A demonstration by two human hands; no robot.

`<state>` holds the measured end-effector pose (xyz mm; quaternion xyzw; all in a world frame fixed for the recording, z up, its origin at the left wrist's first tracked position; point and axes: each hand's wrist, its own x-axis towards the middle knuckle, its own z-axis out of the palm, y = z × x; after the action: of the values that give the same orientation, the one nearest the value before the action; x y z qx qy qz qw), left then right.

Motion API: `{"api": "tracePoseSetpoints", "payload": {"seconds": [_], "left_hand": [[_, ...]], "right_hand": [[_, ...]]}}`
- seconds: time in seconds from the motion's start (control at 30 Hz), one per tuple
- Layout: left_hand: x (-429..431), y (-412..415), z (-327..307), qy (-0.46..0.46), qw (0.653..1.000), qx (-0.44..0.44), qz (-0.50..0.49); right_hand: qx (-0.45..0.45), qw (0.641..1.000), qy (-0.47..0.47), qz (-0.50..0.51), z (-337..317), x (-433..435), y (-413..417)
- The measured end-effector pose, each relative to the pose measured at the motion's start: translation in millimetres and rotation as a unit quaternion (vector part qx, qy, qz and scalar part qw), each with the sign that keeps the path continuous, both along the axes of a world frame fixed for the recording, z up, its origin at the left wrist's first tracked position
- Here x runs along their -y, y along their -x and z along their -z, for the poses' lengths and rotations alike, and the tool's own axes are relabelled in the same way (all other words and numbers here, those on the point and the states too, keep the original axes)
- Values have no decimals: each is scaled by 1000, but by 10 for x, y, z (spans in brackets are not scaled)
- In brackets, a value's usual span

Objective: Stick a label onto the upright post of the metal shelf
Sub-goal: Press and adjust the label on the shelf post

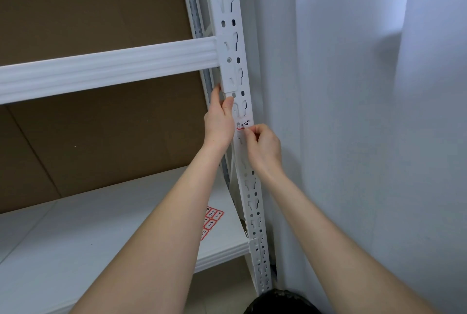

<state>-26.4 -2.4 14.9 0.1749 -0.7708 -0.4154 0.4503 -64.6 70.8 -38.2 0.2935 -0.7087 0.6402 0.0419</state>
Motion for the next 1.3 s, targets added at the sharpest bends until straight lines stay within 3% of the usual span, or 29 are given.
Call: {"api": "tracePoseSetpoints", "payload": {"seconds": [0.8, 1.1, 1.3], "left_hand": [[26, 0, -1, 4, 1000, 4, 4], [72, -46, 51, 1, 1000, 14, 2], [11, -215, 366, -26, 996, -30, -78]], "right_hand": [[-55, 997, 26, -42, 48, -100, -102], [141, 983, 80, -88, 19, -200, 30], [137, 983, 72, -96, -29, -253, 33]]}}
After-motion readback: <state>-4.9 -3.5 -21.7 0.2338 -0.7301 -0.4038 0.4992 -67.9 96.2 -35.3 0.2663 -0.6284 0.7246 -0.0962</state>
